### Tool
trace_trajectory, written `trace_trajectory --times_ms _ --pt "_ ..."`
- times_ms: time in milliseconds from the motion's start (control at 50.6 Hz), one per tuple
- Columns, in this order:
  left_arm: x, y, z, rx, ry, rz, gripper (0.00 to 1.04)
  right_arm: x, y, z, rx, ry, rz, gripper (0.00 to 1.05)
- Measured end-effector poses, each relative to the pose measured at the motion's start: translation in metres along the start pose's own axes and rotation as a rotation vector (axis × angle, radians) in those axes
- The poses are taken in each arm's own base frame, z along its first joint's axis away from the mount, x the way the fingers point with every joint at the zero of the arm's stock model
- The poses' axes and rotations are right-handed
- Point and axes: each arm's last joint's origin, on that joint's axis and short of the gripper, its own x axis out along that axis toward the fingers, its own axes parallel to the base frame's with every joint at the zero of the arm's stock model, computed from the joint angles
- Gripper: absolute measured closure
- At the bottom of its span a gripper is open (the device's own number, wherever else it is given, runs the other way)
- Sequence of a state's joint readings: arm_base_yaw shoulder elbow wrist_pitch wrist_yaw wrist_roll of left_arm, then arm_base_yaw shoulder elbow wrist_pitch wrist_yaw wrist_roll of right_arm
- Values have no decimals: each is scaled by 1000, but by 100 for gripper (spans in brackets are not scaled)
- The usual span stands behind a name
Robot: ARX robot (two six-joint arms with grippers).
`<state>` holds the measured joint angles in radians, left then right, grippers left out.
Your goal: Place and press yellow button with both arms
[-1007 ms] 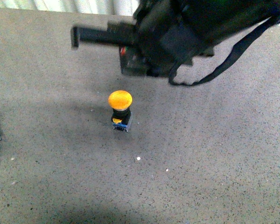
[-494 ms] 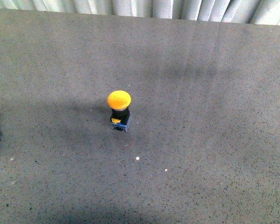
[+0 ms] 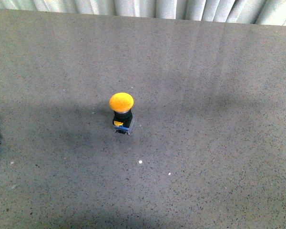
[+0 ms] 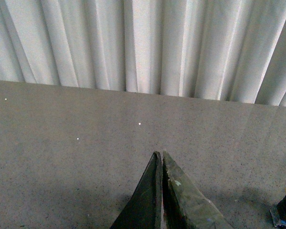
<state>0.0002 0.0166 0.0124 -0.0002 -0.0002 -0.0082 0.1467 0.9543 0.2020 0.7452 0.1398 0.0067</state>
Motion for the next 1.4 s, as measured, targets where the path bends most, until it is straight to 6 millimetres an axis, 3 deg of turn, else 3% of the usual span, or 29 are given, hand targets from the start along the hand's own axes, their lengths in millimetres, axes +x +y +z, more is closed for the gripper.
trace_trajectory --times_ms 434,671,1402 --pt "0 0 0 0 0 0 103 -34 -22 -17 0 3 -10 103" --pt "0 0 0 0 0 0 103 -46 -22 -26 0 -11 -6 103" --pt "0 0 0 0 0 0 103 -70 -22 -22 0 -26 -4 103"
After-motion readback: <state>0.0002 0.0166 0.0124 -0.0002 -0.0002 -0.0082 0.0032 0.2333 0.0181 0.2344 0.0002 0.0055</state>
